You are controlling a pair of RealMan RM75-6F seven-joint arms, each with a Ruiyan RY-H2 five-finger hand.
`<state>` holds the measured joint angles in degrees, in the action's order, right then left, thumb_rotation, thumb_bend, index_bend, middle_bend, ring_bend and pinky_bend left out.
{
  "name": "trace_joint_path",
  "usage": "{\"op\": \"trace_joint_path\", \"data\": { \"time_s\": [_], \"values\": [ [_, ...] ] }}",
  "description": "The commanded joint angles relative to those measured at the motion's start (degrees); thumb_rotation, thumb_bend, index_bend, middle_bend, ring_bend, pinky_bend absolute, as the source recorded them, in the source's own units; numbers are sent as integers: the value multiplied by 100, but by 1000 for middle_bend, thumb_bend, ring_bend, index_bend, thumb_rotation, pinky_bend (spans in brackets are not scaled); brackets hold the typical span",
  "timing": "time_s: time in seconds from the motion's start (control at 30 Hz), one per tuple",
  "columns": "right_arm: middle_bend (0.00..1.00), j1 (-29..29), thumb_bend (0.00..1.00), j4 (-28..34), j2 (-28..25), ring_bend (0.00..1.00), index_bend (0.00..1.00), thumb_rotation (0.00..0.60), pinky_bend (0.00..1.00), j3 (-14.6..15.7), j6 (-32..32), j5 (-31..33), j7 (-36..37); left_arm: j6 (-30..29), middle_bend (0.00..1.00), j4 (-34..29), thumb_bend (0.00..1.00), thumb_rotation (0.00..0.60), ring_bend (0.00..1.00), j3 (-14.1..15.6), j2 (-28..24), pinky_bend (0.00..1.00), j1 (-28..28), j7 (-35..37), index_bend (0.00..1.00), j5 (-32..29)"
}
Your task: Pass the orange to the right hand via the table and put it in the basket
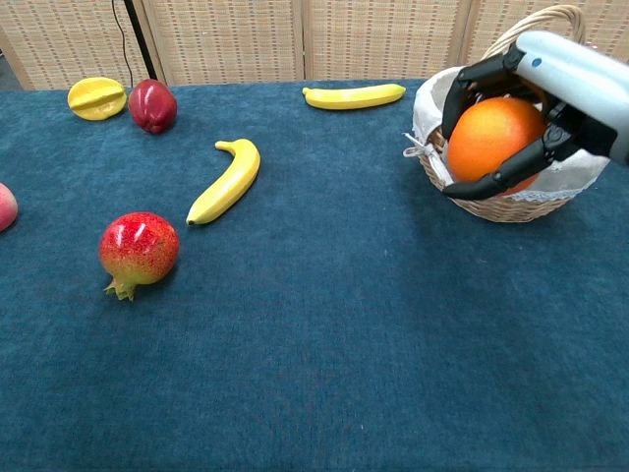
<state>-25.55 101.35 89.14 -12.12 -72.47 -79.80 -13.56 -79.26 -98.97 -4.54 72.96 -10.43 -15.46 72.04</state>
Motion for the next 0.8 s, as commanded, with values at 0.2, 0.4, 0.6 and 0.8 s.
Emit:
{"op": "trace_joint_path", "data": {
  "time_s": [0.2, 0.4, 0.6, 0.8],
  "values": [
    [650, -193, 269, -133, -439, 687, 722, 600, 729, -466, 361, 574, 267, 19, 51, 16, 239, 600, 43, -2, 4, 183, 2, 11, 104, -11],
    [652, -339, 269, -482, -584, 687, 723, 600, 726, -674, 669, 949, 593, 85, 51, 30, 239, 600, 43, 6, 26, 183, -20, -3, 105, -29],
    [654, -571, 269, -1043, -631, 687, 724, 600, 722, -802, 975, 1078, 937, 124, 52, 22, 239, 600, 43, 33, 48, 183, -31, -42, 105, -16],
    [653, -656, 269, -1359, -725, 673, 724, 600, 704, -813, 984, 1074, 1008, 114, 51, -16, 239, 600, 43, 52, 36, 183, -22, -24, 105, 32]
  ]
}}
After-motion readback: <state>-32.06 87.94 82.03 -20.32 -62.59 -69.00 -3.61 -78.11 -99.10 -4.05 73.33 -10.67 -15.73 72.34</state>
